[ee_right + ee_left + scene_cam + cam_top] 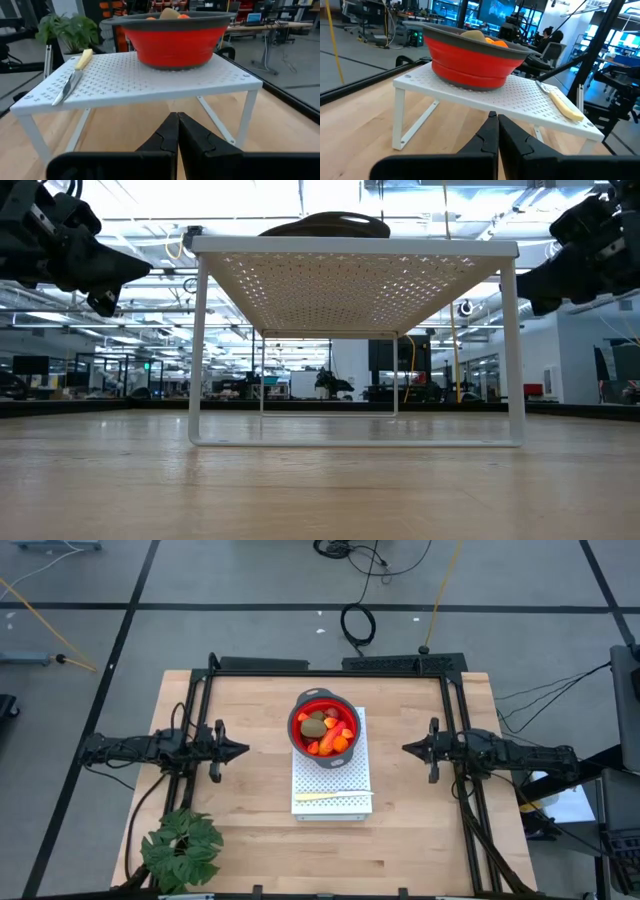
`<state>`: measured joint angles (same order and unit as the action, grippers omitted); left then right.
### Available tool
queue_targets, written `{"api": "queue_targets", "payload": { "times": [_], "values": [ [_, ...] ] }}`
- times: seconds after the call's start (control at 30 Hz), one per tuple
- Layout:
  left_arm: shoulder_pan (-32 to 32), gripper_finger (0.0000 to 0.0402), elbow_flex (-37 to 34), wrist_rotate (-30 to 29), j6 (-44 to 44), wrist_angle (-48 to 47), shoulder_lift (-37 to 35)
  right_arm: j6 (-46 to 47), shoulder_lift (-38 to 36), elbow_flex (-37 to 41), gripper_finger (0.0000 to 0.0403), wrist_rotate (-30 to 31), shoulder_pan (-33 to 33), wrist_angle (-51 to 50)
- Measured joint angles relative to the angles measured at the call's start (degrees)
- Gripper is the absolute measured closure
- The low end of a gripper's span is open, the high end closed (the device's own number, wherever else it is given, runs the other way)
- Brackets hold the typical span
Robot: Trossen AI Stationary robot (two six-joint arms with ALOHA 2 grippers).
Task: Pick & Place Fruit
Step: Return to Home Position
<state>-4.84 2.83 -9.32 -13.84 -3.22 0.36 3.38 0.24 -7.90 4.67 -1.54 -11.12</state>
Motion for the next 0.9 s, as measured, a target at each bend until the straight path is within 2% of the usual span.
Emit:
{"api": "queue_targets", "payload": {
  "times": [0.4, 0.9],
  "values": [
    [0.00, 0.0381, 0.00, -0.04, -0.01, 0.02, 0.00, 0.00, 0.03, 0.77, 0.0403, -0.20, 0.00, 7.52],
    [0.00, 0.0380, 0.00, -0.04, 0.05, 0.04, 0.00, 0.00, 0.03, 0.78, 0.0403, -0.20, 0.00, 8.16]
  ]
}}
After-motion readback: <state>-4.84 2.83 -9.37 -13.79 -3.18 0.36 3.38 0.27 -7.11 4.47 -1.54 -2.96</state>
